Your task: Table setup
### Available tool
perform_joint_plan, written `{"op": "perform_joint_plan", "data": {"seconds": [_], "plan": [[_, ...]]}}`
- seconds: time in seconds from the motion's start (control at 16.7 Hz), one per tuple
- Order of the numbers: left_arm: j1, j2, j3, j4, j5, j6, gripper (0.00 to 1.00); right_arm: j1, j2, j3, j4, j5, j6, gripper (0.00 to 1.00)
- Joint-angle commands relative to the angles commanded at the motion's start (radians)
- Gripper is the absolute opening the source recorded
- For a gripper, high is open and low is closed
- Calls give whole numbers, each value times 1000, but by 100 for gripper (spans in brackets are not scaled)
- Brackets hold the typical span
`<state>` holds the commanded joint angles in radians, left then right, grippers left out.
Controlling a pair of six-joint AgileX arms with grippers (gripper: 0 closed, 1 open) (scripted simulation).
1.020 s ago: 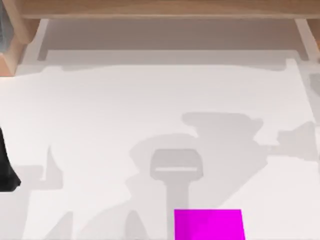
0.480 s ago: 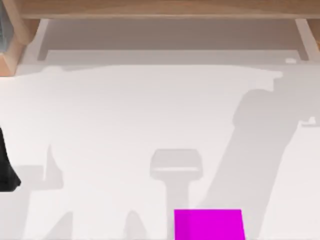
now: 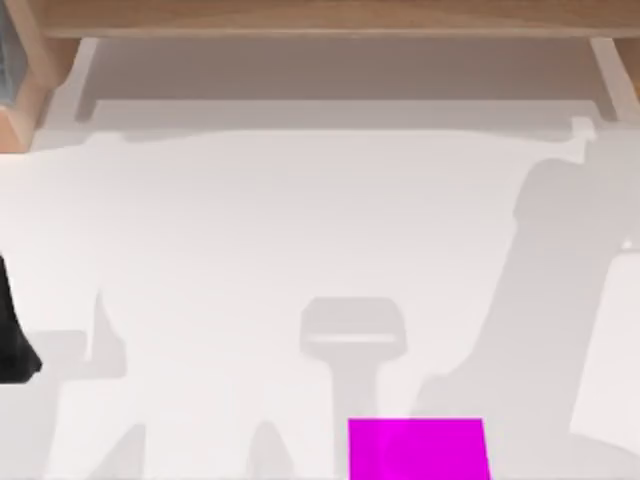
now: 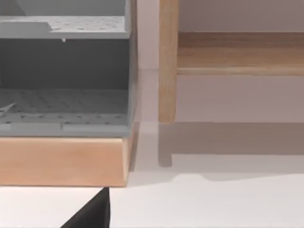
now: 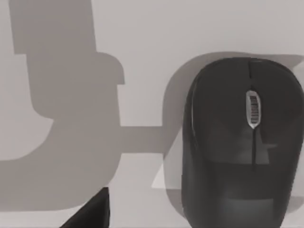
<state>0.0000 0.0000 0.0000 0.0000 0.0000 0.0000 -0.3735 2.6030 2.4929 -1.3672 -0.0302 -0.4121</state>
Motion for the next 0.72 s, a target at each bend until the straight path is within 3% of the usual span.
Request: {"op": "perform_joint_plan", "data": {"seconds": [0.72], "plan": [[0,0,0,0,0,0,100,1,0,-97,99,1,2,100]]}}
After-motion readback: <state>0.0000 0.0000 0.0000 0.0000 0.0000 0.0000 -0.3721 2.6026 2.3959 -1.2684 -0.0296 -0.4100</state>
